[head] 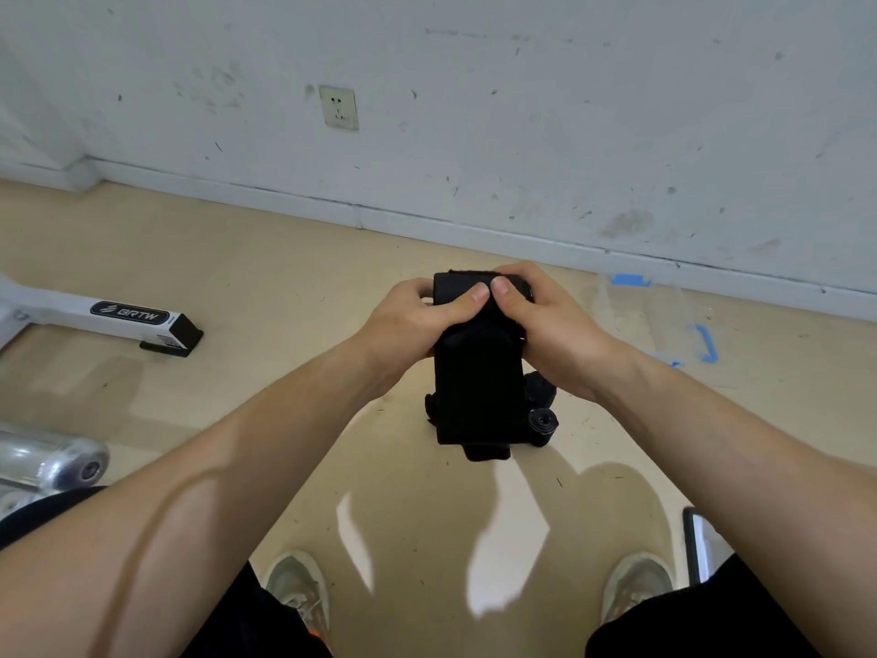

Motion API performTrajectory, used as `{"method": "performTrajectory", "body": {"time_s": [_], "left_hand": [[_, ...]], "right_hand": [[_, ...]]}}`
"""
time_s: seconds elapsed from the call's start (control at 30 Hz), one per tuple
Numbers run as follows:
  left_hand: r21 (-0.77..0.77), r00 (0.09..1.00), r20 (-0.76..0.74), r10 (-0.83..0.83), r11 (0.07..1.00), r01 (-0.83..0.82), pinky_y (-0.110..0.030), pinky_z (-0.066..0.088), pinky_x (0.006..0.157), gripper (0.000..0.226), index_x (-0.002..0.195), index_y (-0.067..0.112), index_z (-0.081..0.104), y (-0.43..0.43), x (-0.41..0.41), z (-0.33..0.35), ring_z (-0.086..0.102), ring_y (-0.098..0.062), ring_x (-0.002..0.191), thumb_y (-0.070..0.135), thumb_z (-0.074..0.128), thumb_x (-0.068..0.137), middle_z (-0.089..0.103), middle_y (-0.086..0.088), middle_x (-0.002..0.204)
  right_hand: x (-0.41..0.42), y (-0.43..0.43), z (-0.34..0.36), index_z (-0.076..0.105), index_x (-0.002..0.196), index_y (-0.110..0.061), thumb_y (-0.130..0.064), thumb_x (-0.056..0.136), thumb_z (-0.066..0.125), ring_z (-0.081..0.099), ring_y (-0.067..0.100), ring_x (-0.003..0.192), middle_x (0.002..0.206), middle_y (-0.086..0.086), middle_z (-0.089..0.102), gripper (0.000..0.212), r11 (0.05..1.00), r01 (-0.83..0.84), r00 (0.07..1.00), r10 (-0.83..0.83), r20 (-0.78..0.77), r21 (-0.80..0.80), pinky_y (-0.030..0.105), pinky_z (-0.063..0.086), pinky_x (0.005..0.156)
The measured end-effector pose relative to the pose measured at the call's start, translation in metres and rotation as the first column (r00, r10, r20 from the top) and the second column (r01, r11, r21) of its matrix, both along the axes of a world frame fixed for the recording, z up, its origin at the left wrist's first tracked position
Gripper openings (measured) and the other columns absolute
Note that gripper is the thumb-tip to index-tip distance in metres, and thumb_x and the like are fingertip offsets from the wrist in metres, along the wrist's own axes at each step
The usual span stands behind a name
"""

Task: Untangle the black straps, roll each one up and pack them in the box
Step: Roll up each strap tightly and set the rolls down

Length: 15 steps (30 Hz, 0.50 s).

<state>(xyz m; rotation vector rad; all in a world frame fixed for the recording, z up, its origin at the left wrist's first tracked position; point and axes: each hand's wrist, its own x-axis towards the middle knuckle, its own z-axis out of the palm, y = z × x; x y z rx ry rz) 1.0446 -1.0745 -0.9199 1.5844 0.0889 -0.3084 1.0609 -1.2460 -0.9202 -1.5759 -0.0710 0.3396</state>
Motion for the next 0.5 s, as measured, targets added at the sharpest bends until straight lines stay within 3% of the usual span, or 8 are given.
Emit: {"method": "performTrajectory", "body": {"time_s": [0.13, 0.27, 0.37, 0.5], "left_hand": [[-0.015, 0.999, -0.021, -0.030, 0.999, 0.030, -0.037, 0.061, 0.087, 0.049, 0.125, 0.005, 0.068, -0.002, -0.002, 0.003, 0.073, -0.030, 0.109, 0.046, 0.066, 0.097, 0.074, -0.017, 0.119], [-0.047, 1.000, 0.000, 0.010, 0.999, -0.010, -0.044, 0.060, 0.095, 0.059, 0.127, 0.004, 0.065, -0.002, 0.000, 0.002, 0.073, -0.032, 0.109, 0.042, 0.075, 0.083, 0.073, -0.019, 0.121], [-0.023, 0.999, 0.035, 0.041, 0.999, -0.041, -0.046, 0.060, 0.094, 0.053, 0.125, 0.007, 0.064, -0.001, 0.001, 0.002, 0.073, -0.034, 0.108, 0.036, 0.078, 0.083, 0.072, -0.018, 0.120], [0.019, 0.996, 0.072, 0.045, 0.999, -0.046, -0.039, 0.060, 0.085, 0.052, 0.121, 0.014, 0.064, 0.002, 0.001, 0.004, 0.074, -0.031, 0.099, 0.033, 0.079, 0.074, 0.074, -0.014, 0.105]], "right_hand": [[-0.001, -0.003, 0.001, 0.054, 0.124, -0.018, -0.020, 0.104, 0.056, 0.069, 0.033, 0.103, 0.111, 0.015, 0.067, 0.021, 0.999, -0.034, 0.999, 0.035, 0.041, -0.023, 0.048, 0.056, 0.095], [-0.002, -0.008, 0.004, 0.055, 0.124, -0.020, -0.015, 0.101, 0.060, 0.069, 0.021, 0.090, 0.104, 0.011, 0.066, 0.024, 0.996, -0.081, 0.997, 0.082, -0.005, 0.043, 0.034, 0.057, 0.079], [-0.001, -0.011, 0.009, 0.058, 0.121, -0.024, -0.025, 0.101, 0.058, 0.067, 0.020, 0.091, 0.106, 0.004, 0.066, 0.020, 0.990, -0.085, 0.988, 0.099, -0.123, 0.108, 0.031, 0.056, 0.073], [-0.001, -0.007, 0.006, 0.058, 0.118, -0.022, -0.043, 0.103, 0.053, 0.071, 0.019, 0.089, 0.106, 0.005, 0.067, 0.027, 0.995, -0.097, 0.991, 0.100, -0.089, 0.040, 0.034, 0.059, 0.075]]}}
